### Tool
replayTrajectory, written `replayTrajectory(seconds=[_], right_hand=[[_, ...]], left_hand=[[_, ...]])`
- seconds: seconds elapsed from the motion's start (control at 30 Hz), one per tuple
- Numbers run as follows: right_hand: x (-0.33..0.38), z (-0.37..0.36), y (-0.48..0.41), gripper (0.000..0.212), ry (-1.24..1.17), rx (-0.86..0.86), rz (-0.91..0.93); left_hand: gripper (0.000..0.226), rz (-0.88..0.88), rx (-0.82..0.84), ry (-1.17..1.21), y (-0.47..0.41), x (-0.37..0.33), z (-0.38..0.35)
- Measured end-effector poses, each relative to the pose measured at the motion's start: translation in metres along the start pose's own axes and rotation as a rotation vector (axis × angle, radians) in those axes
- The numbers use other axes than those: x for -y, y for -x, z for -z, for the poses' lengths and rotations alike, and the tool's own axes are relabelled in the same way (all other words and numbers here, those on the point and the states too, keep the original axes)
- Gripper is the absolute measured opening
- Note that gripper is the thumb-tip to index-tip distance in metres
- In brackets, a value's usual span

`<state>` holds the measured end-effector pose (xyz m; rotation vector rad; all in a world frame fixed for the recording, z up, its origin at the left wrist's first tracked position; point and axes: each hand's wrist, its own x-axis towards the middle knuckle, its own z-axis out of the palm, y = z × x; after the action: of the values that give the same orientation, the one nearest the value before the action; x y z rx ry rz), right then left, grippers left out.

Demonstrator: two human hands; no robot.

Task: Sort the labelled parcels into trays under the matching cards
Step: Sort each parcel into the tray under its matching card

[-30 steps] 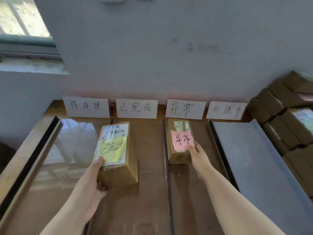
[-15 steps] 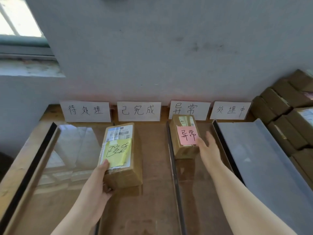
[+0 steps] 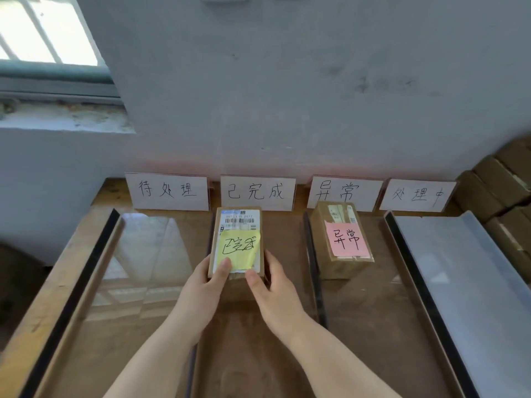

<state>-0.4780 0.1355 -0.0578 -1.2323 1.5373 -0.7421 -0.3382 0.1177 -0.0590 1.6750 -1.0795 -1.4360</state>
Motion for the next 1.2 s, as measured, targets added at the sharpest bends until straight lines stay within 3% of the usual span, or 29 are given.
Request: replayTrajectory(seconds=[0.07, 0.2, 0.4, 0.57, 0.67, 0.93, 1.2], right_hand=[[0.0, -0.004, -0.009, 0.057, 0.025, 0.007, -0.025], [-0.001, -0.01, -0.029, 0.054, 0.083, 0.034, -0.053], [-0.008, -0.014, -0.051, 0.061, 0.211, 0.056, -0.095], [-0.002, -0.009, -0.059, 0.067, 0.333, 0.119, -0.08], [0.005, 0.0, -0.054, 0.07, 0.473, 0.114, -0.012], [0.023, 0.038, -0.005, 0.07, 0.795, 0.054, 0.231], [0.004, 0.127, 0.094, 0.071, 0.719, -0.1, 0.253]], left_hand=[[0.038, -0.051, -0.022, -0.116, -0.01, -0.003, 0.004], [0.058, -0.142, -0.026, -0.351, -0.033, -0.001, 0.013], [0.045, -0.186, 0.029, -0.5, -0.052, 0.003, 0.011], [0.069, -0.187, 0.001, -0.537, -0.051, 0.001, 0.016], [0.071, -0.237, -0.018, -0.691, -0.042, -0.003, 0.023], [0.061, -0.454, -0.112, -1.15, 0.004, -0.025, 0.009], [0.058, -0.608, -0.065, -1.133, 0.079, -0.038, -0.082]])
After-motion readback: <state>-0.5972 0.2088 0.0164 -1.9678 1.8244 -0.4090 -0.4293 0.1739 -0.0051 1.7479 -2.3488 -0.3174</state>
